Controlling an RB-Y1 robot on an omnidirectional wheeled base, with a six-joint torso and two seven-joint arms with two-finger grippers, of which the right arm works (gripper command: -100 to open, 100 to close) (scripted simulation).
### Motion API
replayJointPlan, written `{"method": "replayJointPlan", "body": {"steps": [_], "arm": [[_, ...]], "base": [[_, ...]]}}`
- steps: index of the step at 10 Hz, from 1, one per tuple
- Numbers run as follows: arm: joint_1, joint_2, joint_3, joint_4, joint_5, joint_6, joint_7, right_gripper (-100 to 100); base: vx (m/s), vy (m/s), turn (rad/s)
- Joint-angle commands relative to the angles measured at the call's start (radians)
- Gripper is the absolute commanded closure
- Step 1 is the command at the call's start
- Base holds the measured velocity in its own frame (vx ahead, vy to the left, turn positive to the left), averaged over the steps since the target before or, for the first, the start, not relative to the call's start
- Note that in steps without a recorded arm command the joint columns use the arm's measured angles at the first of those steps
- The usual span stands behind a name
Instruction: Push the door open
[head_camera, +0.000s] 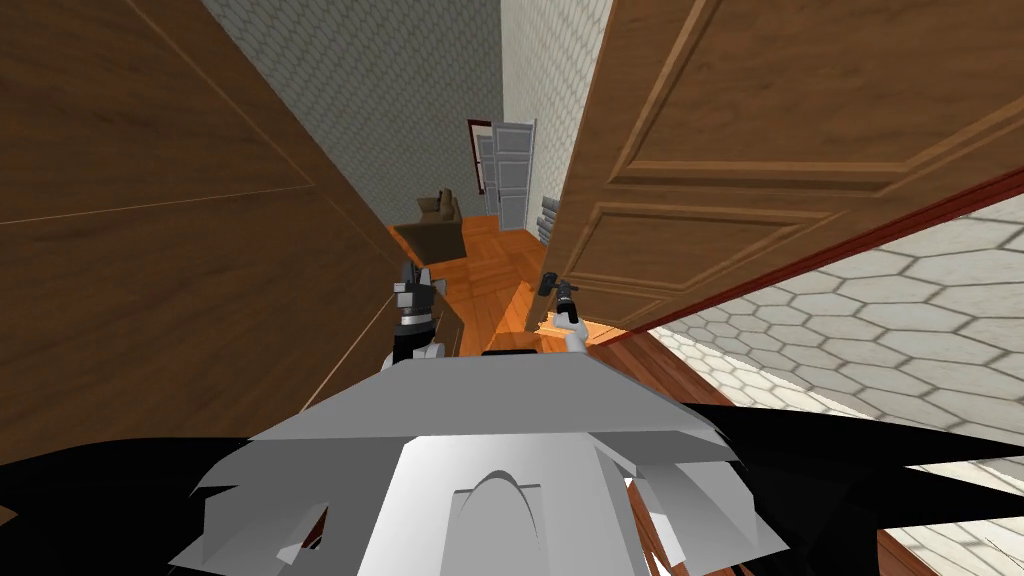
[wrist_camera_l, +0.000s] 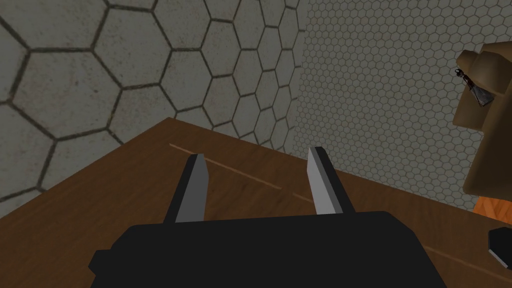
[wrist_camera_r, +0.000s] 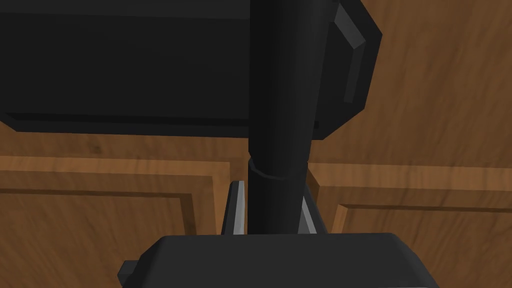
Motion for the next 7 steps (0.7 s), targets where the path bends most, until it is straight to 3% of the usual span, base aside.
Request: {"method": "replayJointPlan", "body": {"steps": [1,7], "arm": [[-0.006,-0.016,-0.022,0.005,-0.002,-0.019,0.006,100],[-0.004,-0.044,-0.091,0.002,-0.012,-0.019,0.018,100]], "base": [[0.175,0.062,-0.041],[0.199,0.042,-0.053]]}}
